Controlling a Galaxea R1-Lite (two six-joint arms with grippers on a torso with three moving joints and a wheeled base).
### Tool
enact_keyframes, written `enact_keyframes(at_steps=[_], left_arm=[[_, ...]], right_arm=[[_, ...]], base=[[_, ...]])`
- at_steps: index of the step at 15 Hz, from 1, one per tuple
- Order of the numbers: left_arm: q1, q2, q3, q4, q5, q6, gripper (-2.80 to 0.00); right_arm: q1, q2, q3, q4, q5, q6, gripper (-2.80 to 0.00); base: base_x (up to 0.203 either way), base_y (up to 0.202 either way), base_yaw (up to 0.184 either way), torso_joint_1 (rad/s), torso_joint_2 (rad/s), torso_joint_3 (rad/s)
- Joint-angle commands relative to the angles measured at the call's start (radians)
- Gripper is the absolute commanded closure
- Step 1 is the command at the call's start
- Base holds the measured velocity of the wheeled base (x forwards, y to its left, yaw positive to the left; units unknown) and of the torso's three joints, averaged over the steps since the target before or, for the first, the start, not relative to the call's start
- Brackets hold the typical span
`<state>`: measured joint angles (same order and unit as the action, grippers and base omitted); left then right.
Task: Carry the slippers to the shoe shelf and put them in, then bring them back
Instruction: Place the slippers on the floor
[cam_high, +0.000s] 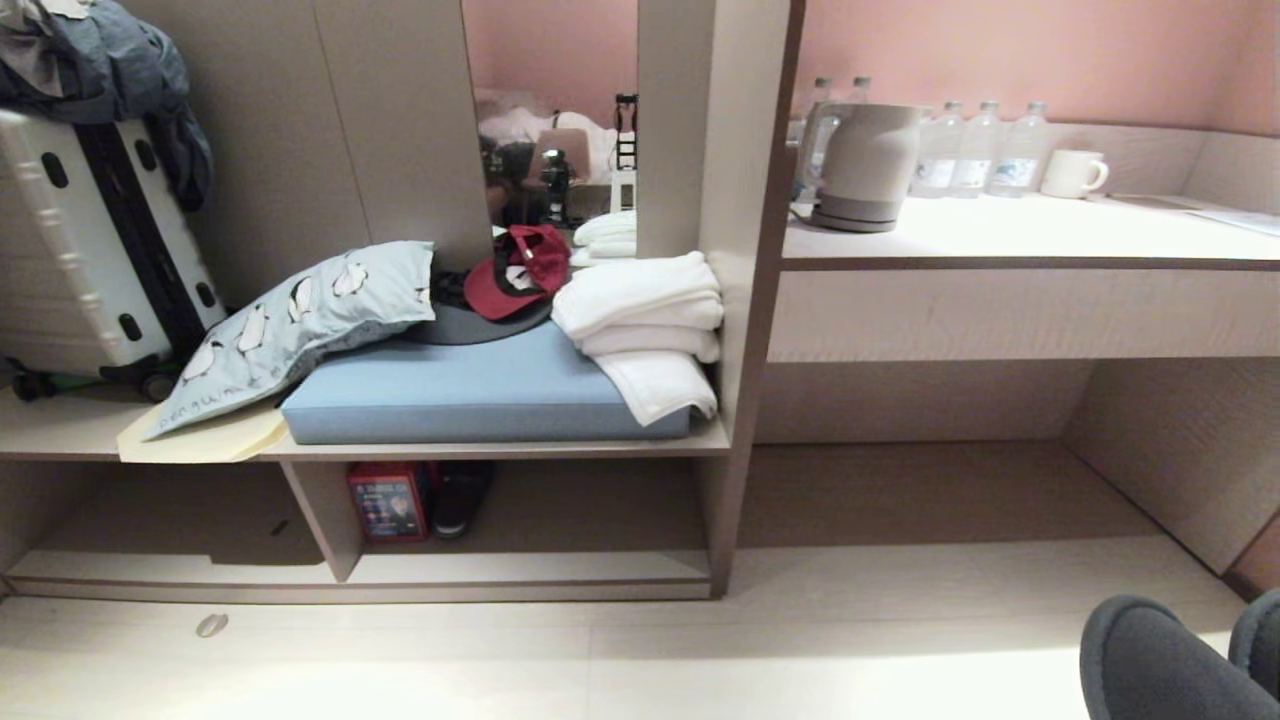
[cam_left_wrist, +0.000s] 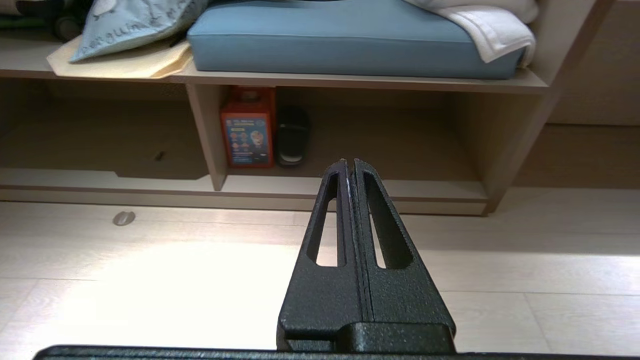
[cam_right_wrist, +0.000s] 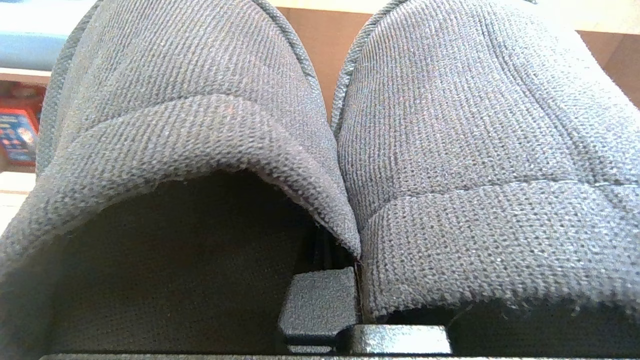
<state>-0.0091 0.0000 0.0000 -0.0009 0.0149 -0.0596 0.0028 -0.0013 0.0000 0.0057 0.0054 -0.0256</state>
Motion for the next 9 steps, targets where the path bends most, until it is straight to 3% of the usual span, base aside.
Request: enact_keyframes(at_steps=[1,9], left_arm=[[0.0,0.002,0.0,-0.001,0.0,0.0,0.0],[0.0,0.002,0.0,-0.001,0.0,0.0,0.0]], right_arm=[[0.0,-0.002,0.002,0.0,0.001,0.0,0.0],[0.0,-0.002,0.002,0.0,0.001,0.0,0.0]], base=[[0.0,-0.197,0.004,0.005,0.0,0.001],[0.0,-0.197,0.002,0.002,0.0,0.003]])
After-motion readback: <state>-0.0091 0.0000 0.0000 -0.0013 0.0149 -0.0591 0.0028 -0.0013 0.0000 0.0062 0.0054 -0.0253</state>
